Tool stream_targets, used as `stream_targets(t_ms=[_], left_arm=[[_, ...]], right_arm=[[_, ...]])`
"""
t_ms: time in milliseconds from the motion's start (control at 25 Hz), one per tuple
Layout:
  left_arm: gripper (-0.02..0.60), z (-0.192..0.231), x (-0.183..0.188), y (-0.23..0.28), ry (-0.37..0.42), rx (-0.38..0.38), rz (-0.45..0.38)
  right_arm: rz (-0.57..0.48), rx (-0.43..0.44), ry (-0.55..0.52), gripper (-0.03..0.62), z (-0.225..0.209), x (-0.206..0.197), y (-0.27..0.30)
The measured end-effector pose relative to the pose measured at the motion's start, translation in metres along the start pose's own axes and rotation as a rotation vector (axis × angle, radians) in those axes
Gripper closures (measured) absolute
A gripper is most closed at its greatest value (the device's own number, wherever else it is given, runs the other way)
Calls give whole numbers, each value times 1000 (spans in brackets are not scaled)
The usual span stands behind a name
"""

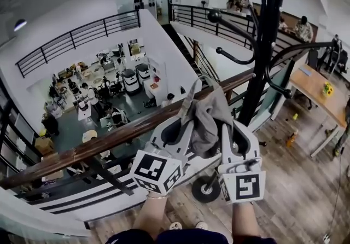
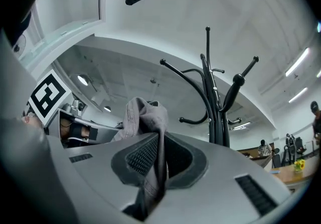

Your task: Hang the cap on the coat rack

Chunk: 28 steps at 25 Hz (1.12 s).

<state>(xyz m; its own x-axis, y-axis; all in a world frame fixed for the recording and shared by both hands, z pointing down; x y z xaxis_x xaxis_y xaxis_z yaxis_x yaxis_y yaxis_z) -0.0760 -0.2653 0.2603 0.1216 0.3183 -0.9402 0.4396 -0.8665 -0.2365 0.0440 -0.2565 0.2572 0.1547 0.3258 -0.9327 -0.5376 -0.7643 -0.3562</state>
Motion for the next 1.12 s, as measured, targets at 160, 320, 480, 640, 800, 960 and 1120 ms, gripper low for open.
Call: stream_targets(t_ms=[160, 320, 480, 640, 800, 960, 1120], left_arm=[[535, 7, 17, 1, 6, 20, -44], [535, 14, 42, 4, 37, 34, -97], [535, 23, 66, 5, 66, 50, -140], [535, 29, 90, 2, 97, 64, -188], [535, 32, 108, -3, 87, 59, -240], [536, 32, 126, -3, 118, 57, -279], [535, 32, 141, 1, 150, 53, -303]], right_arm=[[-59, 16, 1, 554, 6, 20, 9], [-103, 37, -63, 556, 10, 46, 20], [-153, 62, -105, 556, 17, 70, 30], [-191, 93, -67, 556, 18, 84, 33], [-238, 113, -85, 556, 21, 104, 33], [-289, 122, -100, 557, 24, 120, 31], [-324, 123, -100, 557, 22, 131, 31]])
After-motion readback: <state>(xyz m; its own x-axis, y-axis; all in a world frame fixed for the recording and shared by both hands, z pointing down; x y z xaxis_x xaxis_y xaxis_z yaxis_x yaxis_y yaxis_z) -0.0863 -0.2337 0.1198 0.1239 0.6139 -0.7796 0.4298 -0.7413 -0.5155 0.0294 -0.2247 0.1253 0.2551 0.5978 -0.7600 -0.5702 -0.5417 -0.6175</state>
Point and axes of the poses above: the fingertips, and each gripper's own axes: y forward along the fingers, z to its left, x out of its top, the point moved 3 cm from there along -y, backward along the fingers, and after that the axes turned 12 degrees about y, right-handed, at the moved point
